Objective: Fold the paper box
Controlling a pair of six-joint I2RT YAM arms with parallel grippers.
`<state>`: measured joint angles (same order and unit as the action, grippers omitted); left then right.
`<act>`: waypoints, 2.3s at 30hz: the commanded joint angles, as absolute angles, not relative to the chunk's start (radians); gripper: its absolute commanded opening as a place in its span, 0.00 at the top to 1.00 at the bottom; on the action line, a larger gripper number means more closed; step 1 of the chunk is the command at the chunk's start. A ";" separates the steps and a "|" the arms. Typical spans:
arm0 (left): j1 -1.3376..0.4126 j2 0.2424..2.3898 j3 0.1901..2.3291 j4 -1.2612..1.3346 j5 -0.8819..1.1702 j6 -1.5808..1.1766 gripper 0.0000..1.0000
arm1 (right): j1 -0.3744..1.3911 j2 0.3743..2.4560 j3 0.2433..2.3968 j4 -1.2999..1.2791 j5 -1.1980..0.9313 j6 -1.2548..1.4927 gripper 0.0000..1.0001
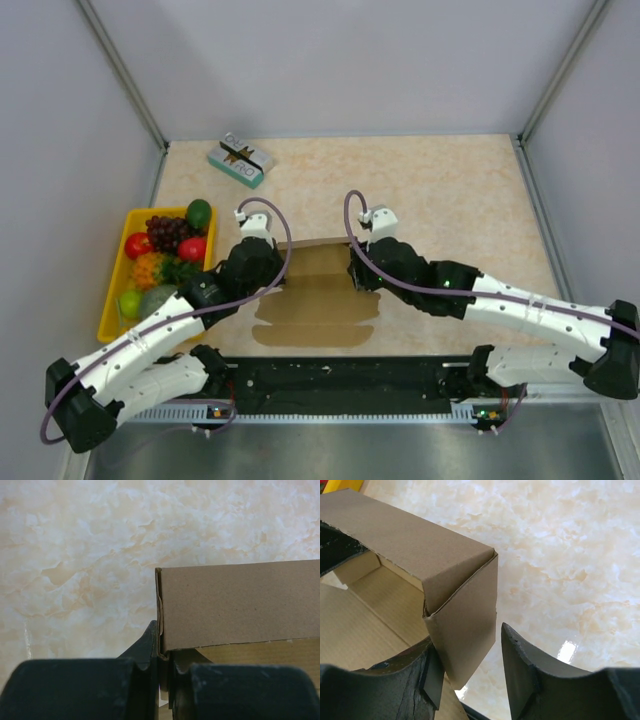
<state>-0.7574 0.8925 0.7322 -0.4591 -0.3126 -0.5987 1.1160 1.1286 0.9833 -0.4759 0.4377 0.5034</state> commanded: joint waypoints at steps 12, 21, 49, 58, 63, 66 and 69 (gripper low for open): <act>-0.831 0.943 0.790 -0.489 -0.538 -0.644 1.00 | 1.143 1.242 0.902 -0.158 0.712 0.402 0.67; -0.839 0.911 0.799 -0.485 -0.549 -0.661 1.00 | 1.170 1.331 0.848 0.076 0.837 0.281 0.86; -0.971 0.959 0.877 -0.488 -0.670 -0.703 1.00 | 1.218 1.396 0.795 0.174 1.053 0.310 0.70; -0.971 0.945 0.752 -0.381 -0.787 -0.649 1.00 | 1.212 0.995 0.658 -0.098 0.746 0.324 0.27; -0.971 0.972 0.680 -0.286 -0.891 -0.627 1.00 | 1.212 0.747 0.562 -0.172 0.658 0.333 0.21; -0.971 1.009 0.649 -0.227 -0.934 -0.630 1.00 | 1.198 0.670 0.557 -0.228 0.606 0.386 0.17; -0.971 1.063 0.609 -0.105 -0.952 -0.599 1.00 | 1.044 0.686 0.594 -0.247 0.398 0.537 0.14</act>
